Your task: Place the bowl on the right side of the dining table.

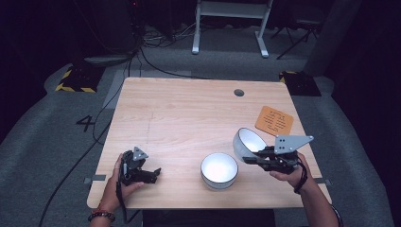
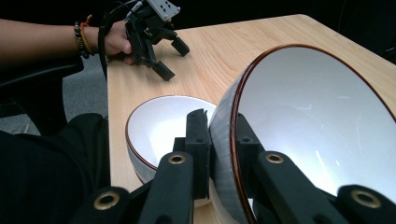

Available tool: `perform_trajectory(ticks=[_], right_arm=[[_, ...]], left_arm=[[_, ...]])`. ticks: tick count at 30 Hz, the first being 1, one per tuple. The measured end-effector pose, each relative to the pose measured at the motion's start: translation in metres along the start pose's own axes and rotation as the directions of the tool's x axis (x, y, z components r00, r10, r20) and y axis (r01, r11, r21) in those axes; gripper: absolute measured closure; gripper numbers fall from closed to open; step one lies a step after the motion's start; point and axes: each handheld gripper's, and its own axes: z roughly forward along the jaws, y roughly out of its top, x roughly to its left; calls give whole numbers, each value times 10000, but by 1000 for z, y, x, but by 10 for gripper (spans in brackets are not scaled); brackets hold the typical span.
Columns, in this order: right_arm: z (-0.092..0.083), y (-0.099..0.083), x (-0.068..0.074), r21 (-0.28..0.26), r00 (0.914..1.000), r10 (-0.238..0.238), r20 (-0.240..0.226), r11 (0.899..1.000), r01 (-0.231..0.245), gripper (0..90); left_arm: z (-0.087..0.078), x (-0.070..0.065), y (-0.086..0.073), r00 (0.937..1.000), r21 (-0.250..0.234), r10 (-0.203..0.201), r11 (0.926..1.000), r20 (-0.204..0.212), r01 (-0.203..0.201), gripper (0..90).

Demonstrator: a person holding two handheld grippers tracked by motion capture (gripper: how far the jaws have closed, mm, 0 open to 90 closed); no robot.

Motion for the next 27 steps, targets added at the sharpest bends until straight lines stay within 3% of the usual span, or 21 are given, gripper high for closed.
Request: perform_trajectory(ticks=[12,27], right_arm=[[-10,-9,-9,15,9979,201,613,9998,-202,817],[-25,-26,-25,12,9863,770,1456,9969,-780,817]], left_arm=[[0,0,0,10000,-30,-7,10000,-20,7,4],[0,0,0,10000,-33,-7,10000,-23,7,4]])
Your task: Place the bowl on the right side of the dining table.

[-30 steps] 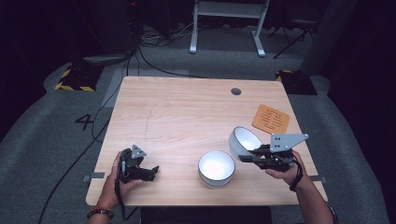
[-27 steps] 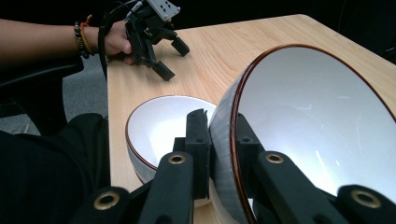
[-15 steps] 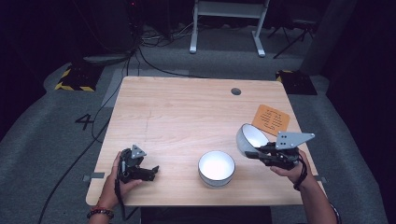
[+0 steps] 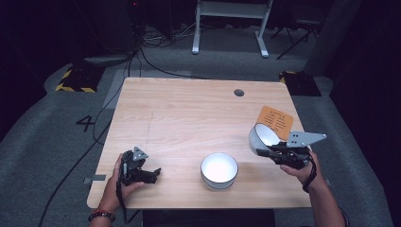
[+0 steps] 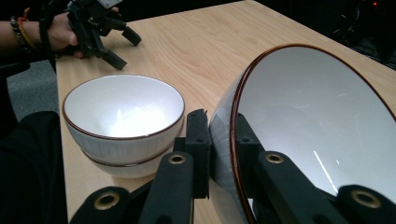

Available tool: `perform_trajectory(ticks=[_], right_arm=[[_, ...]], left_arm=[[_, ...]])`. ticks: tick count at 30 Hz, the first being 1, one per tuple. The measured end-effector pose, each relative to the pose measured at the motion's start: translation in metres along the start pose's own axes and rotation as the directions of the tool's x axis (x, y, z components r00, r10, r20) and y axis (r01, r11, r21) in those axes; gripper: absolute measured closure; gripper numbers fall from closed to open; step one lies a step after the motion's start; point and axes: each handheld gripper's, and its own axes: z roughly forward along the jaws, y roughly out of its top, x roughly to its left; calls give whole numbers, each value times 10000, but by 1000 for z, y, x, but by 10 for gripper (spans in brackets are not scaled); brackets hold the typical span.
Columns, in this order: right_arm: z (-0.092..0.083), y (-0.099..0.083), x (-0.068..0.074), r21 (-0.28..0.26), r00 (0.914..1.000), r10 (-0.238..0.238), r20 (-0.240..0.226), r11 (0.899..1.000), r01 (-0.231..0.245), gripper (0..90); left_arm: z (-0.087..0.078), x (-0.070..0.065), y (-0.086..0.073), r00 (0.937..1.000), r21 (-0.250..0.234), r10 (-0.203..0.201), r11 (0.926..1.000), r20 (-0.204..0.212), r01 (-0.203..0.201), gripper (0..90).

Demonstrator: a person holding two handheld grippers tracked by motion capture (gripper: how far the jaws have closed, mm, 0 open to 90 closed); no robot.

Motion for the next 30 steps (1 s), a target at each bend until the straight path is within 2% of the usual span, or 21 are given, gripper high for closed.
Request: perform_trajectory(ticks=[9,17,30], right_arm=[[-7,-6,-12,-36,9986,250,475,9997,-249,817],[-14,-9,-25,-37,9936,412,1052,9991,-411,817],[-17,-12,-39,31,9862,581,1547,9982,-593,818]], left_arm=[[0,0,0,10000,34,9,10000,21,-9,4],[0,0,0,10000,33,6,10000,24,-6,4],[0,0,0,10000,35,6,10000,24,-6,4]])
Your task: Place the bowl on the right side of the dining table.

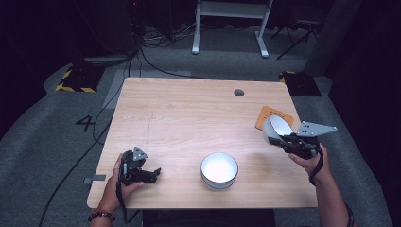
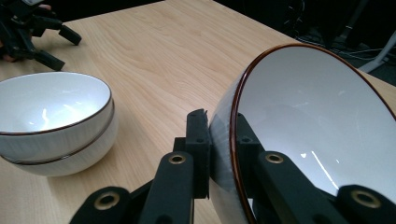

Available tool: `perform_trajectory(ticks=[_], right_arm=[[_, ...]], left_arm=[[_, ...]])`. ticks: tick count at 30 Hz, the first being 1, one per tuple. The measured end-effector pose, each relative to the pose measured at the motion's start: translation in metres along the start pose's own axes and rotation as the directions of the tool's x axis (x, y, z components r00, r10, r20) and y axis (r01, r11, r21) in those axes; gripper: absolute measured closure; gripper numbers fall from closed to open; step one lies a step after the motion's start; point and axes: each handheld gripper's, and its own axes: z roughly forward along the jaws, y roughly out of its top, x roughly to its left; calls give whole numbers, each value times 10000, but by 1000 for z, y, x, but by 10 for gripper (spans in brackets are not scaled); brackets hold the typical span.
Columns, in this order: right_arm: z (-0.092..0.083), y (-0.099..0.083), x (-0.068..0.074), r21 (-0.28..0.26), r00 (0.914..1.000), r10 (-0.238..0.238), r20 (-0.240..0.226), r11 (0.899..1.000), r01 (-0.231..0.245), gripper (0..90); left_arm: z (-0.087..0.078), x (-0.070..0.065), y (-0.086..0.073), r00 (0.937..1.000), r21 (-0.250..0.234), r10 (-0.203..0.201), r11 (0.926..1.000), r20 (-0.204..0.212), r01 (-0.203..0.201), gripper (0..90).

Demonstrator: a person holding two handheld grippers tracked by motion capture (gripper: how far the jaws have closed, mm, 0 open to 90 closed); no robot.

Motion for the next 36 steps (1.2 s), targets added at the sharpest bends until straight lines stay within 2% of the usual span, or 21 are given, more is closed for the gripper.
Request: perform_trajectory(ticks=[15,36], right_arm=[[1,-3,-16,79,9971,254,719,9996,-261,818],[13,0,-39,317,9913,364,1262,9987,-407,818]], left_arm=[[0,0,0,10000,-1,-1,10000,0,1,4],[0,0,0,10000,-30,-4,10000,-24,4,4]])
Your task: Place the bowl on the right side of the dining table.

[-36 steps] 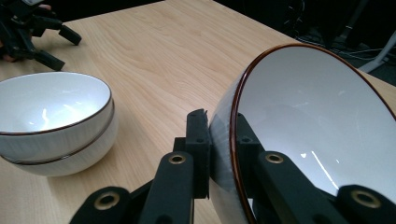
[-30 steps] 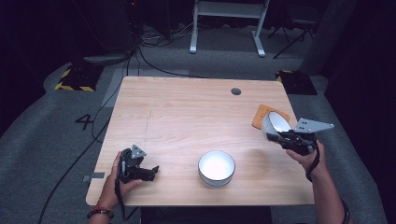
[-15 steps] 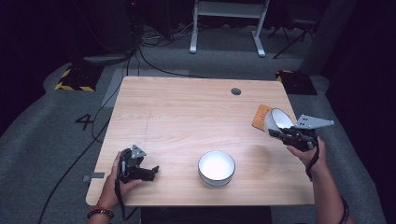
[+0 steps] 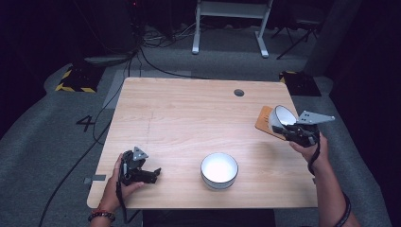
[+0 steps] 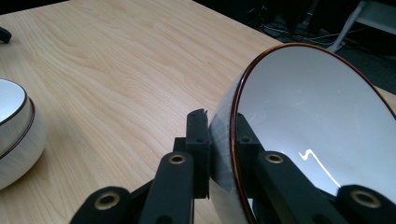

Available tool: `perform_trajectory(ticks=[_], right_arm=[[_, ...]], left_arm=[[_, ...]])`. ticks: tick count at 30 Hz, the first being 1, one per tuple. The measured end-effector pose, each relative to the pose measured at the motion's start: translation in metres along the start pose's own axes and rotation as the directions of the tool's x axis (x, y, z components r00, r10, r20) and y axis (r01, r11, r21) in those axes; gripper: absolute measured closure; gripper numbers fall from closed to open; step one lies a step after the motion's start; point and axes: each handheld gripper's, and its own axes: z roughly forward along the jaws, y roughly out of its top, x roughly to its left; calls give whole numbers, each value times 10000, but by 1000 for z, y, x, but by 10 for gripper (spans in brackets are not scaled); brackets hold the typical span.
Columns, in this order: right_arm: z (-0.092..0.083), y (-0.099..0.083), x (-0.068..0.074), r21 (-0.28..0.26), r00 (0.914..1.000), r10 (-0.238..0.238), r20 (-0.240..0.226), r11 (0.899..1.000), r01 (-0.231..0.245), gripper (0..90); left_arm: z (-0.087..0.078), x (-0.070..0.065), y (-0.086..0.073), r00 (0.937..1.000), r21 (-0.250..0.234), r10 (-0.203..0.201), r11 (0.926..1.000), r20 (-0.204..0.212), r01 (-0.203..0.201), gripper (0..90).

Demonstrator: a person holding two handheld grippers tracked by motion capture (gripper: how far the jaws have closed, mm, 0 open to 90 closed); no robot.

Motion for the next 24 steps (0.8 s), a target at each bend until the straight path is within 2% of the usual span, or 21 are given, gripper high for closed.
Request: perform_trajectory(ticks=[13,24], right_arm=[[10,1,-12,254,9996,94,274,9996,-101,819],[21,-3,-27,546,9979,368,540,9977,-398,819]], left_arm=[[0,0,0,10000,-2,-2,10000,6,2,4],[0,0,0,10000,-10,4,10000,9,-4,3]])
